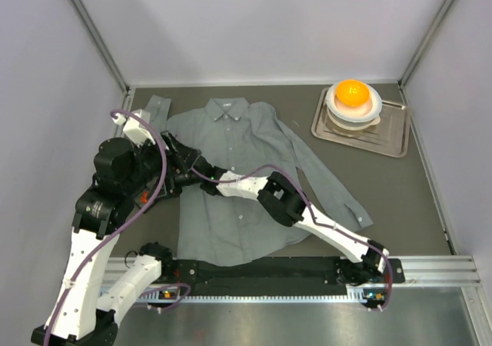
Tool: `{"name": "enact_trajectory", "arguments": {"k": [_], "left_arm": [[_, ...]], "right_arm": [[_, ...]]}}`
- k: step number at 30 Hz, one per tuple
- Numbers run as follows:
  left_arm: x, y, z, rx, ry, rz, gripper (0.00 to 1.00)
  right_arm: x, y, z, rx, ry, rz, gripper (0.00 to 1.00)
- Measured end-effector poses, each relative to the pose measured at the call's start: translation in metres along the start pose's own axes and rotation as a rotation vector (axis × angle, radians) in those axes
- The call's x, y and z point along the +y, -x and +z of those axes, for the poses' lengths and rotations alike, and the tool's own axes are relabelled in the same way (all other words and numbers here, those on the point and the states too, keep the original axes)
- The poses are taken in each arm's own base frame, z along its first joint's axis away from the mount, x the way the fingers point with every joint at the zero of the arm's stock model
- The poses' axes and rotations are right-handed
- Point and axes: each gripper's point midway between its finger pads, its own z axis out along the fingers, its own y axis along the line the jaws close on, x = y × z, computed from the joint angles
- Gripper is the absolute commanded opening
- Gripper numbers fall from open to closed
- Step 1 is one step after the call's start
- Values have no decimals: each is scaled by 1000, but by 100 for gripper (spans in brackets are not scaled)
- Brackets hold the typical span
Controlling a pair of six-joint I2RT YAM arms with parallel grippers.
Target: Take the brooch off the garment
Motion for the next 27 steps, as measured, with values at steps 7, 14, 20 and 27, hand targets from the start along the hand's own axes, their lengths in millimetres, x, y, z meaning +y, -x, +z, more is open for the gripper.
{"name": "enact_trajectory", "arguments": {"k": [7, 14, 20, 27], "left_arm": [[0, 0, 1, 2, 1, -13, 76], [-1, -1, 2, 11, -2, -16, 76], [0, -3, 2, 16, 2, -23, 77], [2, -7, -6, 24, 29, -65, 77]], "right_arm": [[-1, 0, -8, -5, -4, -4, 58], [-1, 3, -11, -6, -1, -25, 59], [-2, 4, -17, -1, -15, -36, 58], [16, 11, -31, 17, -23, -37, 59]]}}
